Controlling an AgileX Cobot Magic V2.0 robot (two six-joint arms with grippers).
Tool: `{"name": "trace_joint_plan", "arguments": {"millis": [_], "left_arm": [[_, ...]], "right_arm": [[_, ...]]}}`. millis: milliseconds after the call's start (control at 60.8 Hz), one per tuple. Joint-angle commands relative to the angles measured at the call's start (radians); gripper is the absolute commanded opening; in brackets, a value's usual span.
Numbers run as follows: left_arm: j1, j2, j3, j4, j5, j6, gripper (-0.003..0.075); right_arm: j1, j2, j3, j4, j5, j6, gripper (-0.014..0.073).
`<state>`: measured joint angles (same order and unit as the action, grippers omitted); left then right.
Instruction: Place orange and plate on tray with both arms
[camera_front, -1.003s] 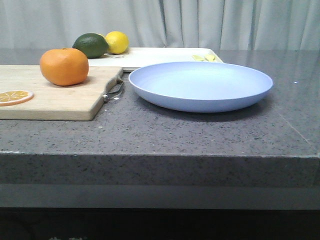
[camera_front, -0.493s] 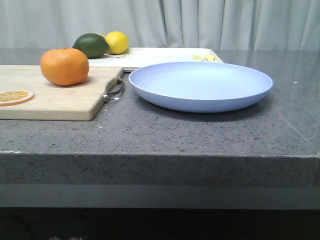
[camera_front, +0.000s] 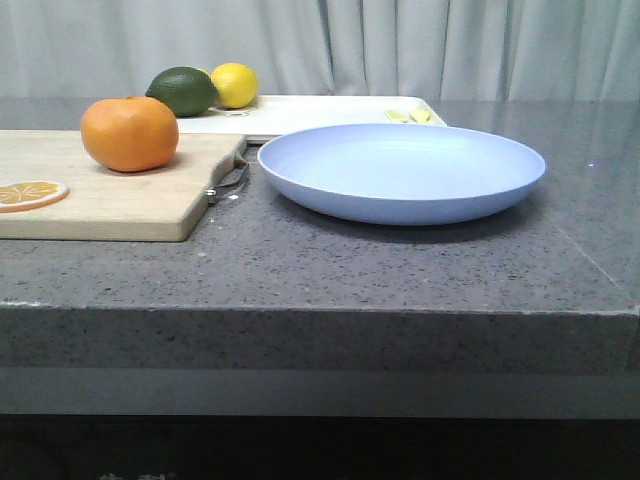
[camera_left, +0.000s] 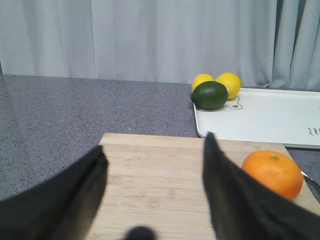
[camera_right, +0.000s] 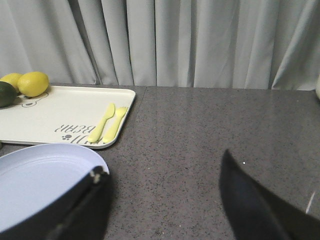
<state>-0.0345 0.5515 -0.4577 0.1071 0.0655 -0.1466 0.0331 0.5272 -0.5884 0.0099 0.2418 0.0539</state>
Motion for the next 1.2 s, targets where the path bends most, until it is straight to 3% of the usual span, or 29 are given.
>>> {"name": "trace_joint_plan", "arguments": {"millis": [0, 115, 444, 772, 1019, 1183], "left_arm": [[0.003, 0.008, -0.035, -0.002, -0.088, -0.008, 0.0716], [0.003, 0.008, -0.035, -0.002, -0.088, -0.008, 0.0656], [-0.001, 0.013, -0.044, -0.041, -0.091, -0.008, 0.0608], [-0.017, 0.333, -0.379, -0.118, 0.309, 0.000, 0.0609], [-0.198, 0.629, -0.671, -0.118, 0.490, 0.040, 0.0609], [-0.294, 0.856, -0.915, -0.118, 0.692, 0.047, 0.0609]], "right_arm": [[-0.003, 0.007, -0.033, 0.000, -0.064, -0.001, 0.0659], [-0.003, 0.007, -0.033, 0.000, -0.064, -0.001, 0.0643], [-0.003, 0.007, -0.033, 0.000, -0.064, -0.001, 0.0643], [-0.003, 0.007, -0.033, 0.000, -0.065, -0.001, 0.0643], [-0.003, 0.007, -0.033, 0.000, -0.065, -0.001, 0.0643], [-0.003, 0.007, -0.033, 0.000, -0.065, -0.001, 0.0643]]}}
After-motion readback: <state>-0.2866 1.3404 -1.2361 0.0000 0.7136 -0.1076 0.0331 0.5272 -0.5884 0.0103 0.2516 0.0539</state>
